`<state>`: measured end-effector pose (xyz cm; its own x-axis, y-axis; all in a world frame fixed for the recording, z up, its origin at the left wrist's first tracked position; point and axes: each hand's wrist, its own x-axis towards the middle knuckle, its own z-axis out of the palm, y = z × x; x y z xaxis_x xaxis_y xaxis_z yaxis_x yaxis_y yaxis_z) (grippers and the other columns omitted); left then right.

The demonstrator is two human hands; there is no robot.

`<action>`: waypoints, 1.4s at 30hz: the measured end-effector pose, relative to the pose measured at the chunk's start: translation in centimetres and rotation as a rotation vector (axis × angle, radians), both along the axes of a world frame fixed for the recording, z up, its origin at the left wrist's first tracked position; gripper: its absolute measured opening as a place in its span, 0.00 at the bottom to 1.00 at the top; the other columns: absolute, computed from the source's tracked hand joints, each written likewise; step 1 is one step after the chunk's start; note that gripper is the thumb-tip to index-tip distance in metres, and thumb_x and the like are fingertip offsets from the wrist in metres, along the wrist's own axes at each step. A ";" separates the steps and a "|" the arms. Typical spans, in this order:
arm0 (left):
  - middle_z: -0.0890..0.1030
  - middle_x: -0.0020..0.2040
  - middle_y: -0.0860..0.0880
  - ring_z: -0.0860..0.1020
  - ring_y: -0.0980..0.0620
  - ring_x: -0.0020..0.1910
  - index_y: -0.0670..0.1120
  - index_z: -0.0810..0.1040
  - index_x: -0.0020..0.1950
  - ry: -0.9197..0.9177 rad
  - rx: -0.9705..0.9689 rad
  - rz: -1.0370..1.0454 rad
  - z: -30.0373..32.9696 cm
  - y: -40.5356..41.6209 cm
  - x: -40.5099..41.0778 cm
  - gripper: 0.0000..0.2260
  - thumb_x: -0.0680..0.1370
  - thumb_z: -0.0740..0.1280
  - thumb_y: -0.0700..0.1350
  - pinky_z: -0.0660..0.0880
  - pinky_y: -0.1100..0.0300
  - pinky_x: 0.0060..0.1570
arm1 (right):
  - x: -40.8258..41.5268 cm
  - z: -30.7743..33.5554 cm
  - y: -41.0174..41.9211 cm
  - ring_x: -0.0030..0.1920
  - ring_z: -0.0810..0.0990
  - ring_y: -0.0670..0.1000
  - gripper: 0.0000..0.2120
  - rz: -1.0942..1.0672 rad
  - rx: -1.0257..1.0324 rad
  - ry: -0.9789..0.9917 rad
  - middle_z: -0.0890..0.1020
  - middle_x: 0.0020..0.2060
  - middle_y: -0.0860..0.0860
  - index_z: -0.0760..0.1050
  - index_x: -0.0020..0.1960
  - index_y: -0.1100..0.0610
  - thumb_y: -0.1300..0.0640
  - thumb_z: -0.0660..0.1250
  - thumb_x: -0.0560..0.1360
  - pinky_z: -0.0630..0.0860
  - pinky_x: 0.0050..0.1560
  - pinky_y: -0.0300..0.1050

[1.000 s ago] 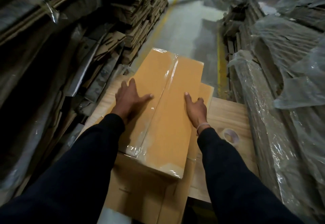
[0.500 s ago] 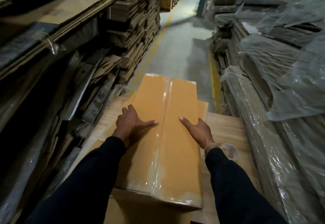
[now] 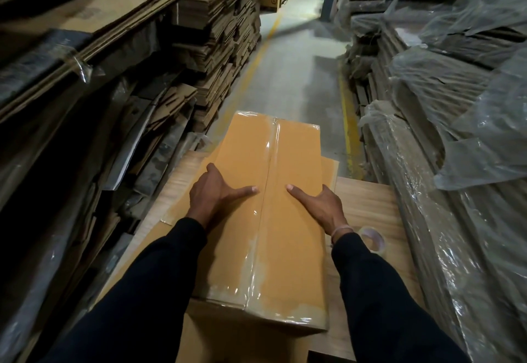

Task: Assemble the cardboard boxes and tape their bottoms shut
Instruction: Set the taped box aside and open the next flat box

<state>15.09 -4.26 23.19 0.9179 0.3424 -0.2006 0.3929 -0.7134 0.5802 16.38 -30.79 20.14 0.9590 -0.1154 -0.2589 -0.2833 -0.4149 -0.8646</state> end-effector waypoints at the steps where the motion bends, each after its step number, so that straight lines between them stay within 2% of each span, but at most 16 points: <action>1: 0.79 0.65 0.40 0.79 0.38 0.63 0.43 0.65 0.71 -0.021 0.003 -0.002 0.3 0.0 0.1 0.56 0.57 0.78 0.77 0.76 0.46 0.57 | 0.1 0.4 -0.1 0.59 0.83 0.51 0.40 0.002 -0.004 -0.018 0.84 0.59 0.45 0.76 0.64 0.46 0.24 0.78 0.61 0.79 0.63 0.51; 3: 0.79 0.66 0.41 0.79 0.38 0.63 0.44 0.64 0.73 -0.099 0.004 -0.004 1.6 0.0 0.4 0.56 0.57 0.77 0.77 0.75 0.46 0.57 | 0.5 1.8 -0.4 0.58 0.83 0.50 0.41 0.003 0.000 -0.084 0.85 0.59 0.44 0.77 0.65 0.46 0.24 0.78 0.61 0.80 0.64 0.51; 6: 0.78 0.67 0.43 0.77 0.39 0.65 0.46 0.63 0.75 -0.325 -0.003 0.002 5.0 -0.5 1.3 0.55 0.60 0.79 0.74 0.74 0.46 0.60 | 1.8 5.4 -0.8 0.58 0.84 0.46 0.41 -0.009 0.033 -0.259 0.84 0.57 0.42 0.75 0.67 0.45 0.24 0.78 0.62 0.81 0.65 0.54; 9: 0.76 0.70 0.46 0.77 0.43 0.66 0.49 0.61 0.76 -0.564 -0.053 0.044 8.1 -1.1 2.6 0.55 0.59 0.80 0.73 0.76 0.45 0.63 | 3.7 9.4 -1.5 0.62 0.82 0.45 0.41 0.003 0.054 -0.452 0.83 0.62 0.42 0.70 0.72 0.41 0.27 0.78 0.66 0.79 0.67 0.52; 11: 0.72 0.73 0.47 0.75 0.47 0.67 0.51 0.59 0.78 -0.641 -0.130 0.029 8.3 -1.4 3.0 0.56 0.60 0.82 0.71 0.76 0.49 0.62 | 4.6 10.6 -2.2 0.65 0.81 0.45 0.43 0.038 0.075 -0.513 0.82 0.65 0.42 0.67 0.76 0.41 0.29 0.79 0.67 0.78 0.68 0.52; 13: 0.70 0.74 0.47 0.73 0.49 0.67 0.52 0.56 0.78 -0.622 -0.197 0.000 6.9 -1.7 2.6 0.56 0.61 0.83 0.67 0.75 0.50 0.62 | 4.6 9.7 -2.9 0.67 0.80 0.45 0.45 0.086 0.093 -0.483 0.80 0.67 0.42 0.64 0.78 0.40 0.33 0.80 0.68 0.77 0.71 0.53; 16: 0.66 0.75 0.47 0.72 0.47 0.70 0.55 0.54 0.78 -0.544 -0.248 -0.024 3.5 -2.2 1.1 0.55 0.63 0.85 0.63 0.76 0.44 0.67 | 3.4 5.7 -3.6 0.68 0.79 0.47 0.48 0.098 0.119 -0.374 0.80 0.68 0.42 0.61 0.79 0.40 0.35 0.82 0.68 0.75 0.74 0.58; 20: 0.64 0.77 0.46 0.68 0.52 0.69 0.53 0.53 0.81 -0.534 -0.315 -0.028 2.3 -3.1 0.2 0.54 0.67 0.83 0.62 0.72 0.49 0.68 | 1.8 3.6 -4.1 0.68 0.78 0.47 0.47 0.100 0.178 -0.323 0.78 0.68 0.42 0.60 0.80 0.40 0.38 0.82 0.69 0.75 0.73 0.59; 24: 0.70 0.77 0.49 0.75 0.48 0.71 0.58 0.55 0.81 -0.651 -0.383 -0.025 4.9 -2.9 0.7 0.49 0.69 0.77 0.70 0.79 0.42 0.65 | 1.7 7.2 -3.7 0.68 0.77 0.41 0.42 0.060 0.224 -0.460 0.77 0.69 0.38 0.61 0.78 0.37 0.32 0.78 0.71 0.76 0.72 0.53; 27: 0.69 0.78 0.53 0.73 0.51 0.74 0.60 0.52 0.82 -0.756 -0.440 -0.042 6.3 -2.9 0.5 0.49 0.72 0.78 0.66 0.77 0.49 0.66 | 2.0 8.8 -3.1 0.71 0.76 0.43 0.42 0.044 0.190 -0.569 0.76 0.71 0.40 0.61 0.80 0.39 0.36 0.78 0.73 0.75 0.70 0.49; 29: 0.69 0.79 0.53 0.73 0.53 0.74 0.59 0.51 0.83 -0.770 -0.475 -0.032 5.9 -3.3 -0.2 0.49 0.73 0.80 0.61 0.76 0.50 0.67 | 1.7 7.8 -2.9 0.72 0.75 0.46 0.45 0.029 0.139 -0.580 0.75 0.73 0.43 0.59 0.81 0.40 0.38 0.79 0.72 0.75 0.72 0.52; 32: 0.72 0.75 0.53 0.76 0.57 0.69 0.56 0.55 0.79 -0.776 -0.529 -0.005 4.4 -3.6 -1.1 0.43 0.74 0.80 0.54 0.78 0.53 0.65 | 0.7 5.7 -2.7 0.73 0.74 0.50 0.47 -0.003 0.087 -0.563 0.74 0.74 0.46 0.57 0.82 0.42 0.37 0.79 0.72 0.75 0.73 0.57; 37: 0.74 0.68 0.52 0.77 0.59 0.64 0.52 0.60 0.73 -0.806 -0.465 0.008 4.0 -3.1 -0.7 0.37 0.74 0.81 0.51 0.81 0.54 0.61 | 1.0 4.9 -2.5 0.73 0.75 0.51 0.48 -0.025 0.034 -0.562 0.74 0.75 0.49 0.54 0.84 0.45 0.37 0.77 0.74 0.75 0.73 0.61; 40: 0.74 0.67 0.50 0.79 0.57 0.63 0.51 0.60 0.70 -0.764 -0.451 -0.031 5.0 -2.8 -0.1 0.35 0.74 0.80 0.54 0.82 0.49 0.61 | 1.1 5.7 -2.7 0.72 0.75 0.52 0.47 -0.004 0.012 -0.541 0.74 0.74 0.49 0.54 0.83 0.45 0.37 0.77 0.74 0.76 0.72 0.61; 42: 0.75 0.67 0.50 0.80 0.55 0.62 0.52 0.61 0.70 -0.743 -0.422 -0.071 6.5 -2.0 -0.2 0.33 0.76 0.76 0.62 0.83 0.45 0.59 | 0.5 7.1 -3.0 0.70 0.77 0.51 0.46 0.037 0.020 -0.528 0.75 0.73 0.48 0.56 0.82 0.46 0.32 0.74 0.73 0.77 0.71 0.60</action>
